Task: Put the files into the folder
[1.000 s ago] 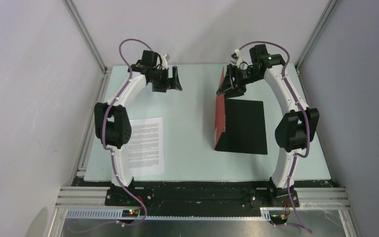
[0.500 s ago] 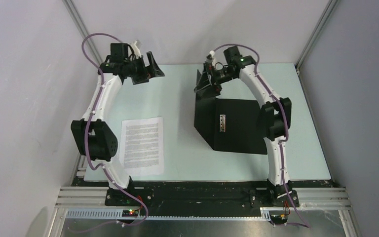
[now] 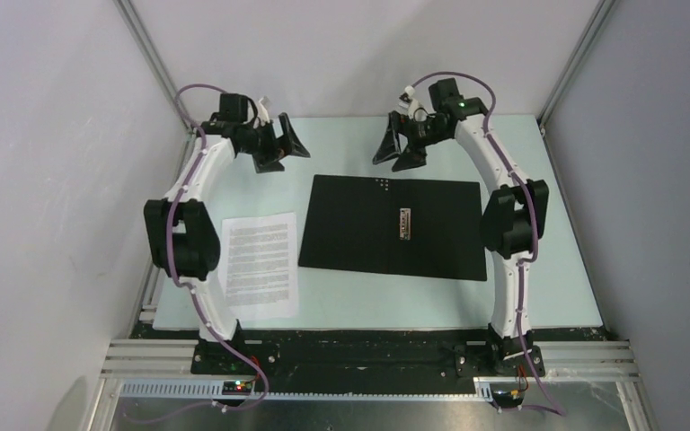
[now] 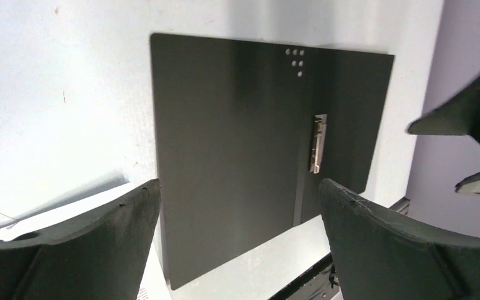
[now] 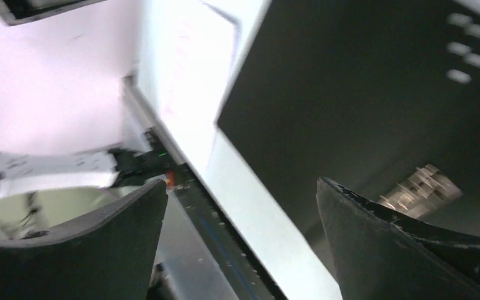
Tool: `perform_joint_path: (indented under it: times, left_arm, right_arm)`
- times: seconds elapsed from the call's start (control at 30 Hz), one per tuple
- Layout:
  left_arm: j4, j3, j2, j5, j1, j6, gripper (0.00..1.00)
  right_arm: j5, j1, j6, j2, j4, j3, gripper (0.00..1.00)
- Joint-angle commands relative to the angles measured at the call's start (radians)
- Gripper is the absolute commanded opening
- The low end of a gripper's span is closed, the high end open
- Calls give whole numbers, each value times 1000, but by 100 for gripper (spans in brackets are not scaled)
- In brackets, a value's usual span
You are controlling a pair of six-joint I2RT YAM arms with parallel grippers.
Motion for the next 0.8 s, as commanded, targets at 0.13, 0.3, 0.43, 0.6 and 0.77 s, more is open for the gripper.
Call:
perform_joint_path:
  times: [0.13, 0.3, 0.43, 0.6, 0.77]
  left_arm:
    - [6, 6, 134, -105, -56, -21, 97]
    - [11, 1, 201, -185, -103, -22, 93]
    - [12, -42, 233, -193, -115, -35, 90]
    - [11, -173, 204, -174, -126, 3, 89]
    - [11, -269, 150, -123, -146, 44, 89]
  right_arm:
    - [464, -70, -148, -129, -71, -108, 78]
    - [525, -86, -219, -189, -87, -200, 63]
    - [513, -88, -240, -255, -76, -304, 61]
    - [450, -147, -225, -274, -50, -324, 61]
    - [473, -176, -197, -294, -34, -339, 60]
